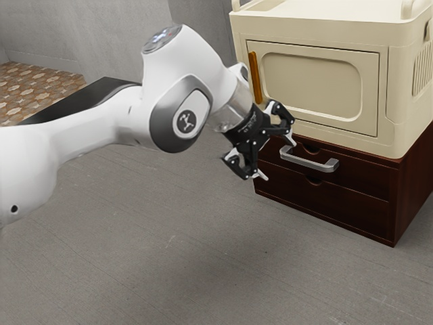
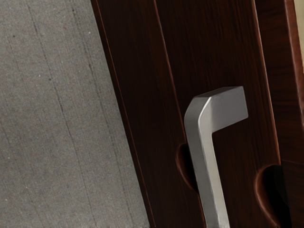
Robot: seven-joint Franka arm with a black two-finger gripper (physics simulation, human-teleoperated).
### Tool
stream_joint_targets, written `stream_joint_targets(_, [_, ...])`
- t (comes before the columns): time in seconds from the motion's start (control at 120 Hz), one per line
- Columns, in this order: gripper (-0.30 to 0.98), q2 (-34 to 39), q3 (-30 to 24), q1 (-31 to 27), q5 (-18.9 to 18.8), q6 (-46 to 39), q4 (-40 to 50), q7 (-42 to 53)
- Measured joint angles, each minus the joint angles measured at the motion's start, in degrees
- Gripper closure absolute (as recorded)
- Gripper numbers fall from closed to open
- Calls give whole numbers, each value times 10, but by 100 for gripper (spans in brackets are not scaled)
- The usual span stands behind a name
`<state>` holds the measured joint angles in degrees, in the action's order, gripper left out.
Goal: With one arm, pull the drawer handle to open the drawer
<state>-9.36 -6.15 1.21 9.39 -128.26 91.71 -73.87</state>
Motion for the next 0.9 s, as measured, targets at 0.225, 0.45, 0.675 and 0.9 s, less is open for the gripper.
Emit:
stream_joint_targets(0.225, [10, -18, -1, 1, 1, -6, -17, -1])
stream_joint_targets(0.45, [16, -29, -1, 1, 2, -14, -19, -2])
stream_joint_targets(0.675, [22, -36, -1, 7, 2, -25, -24, -2])
stream_joint_targets(0.9, [26, -44, -1, 7, 3, -34, -27, -1])
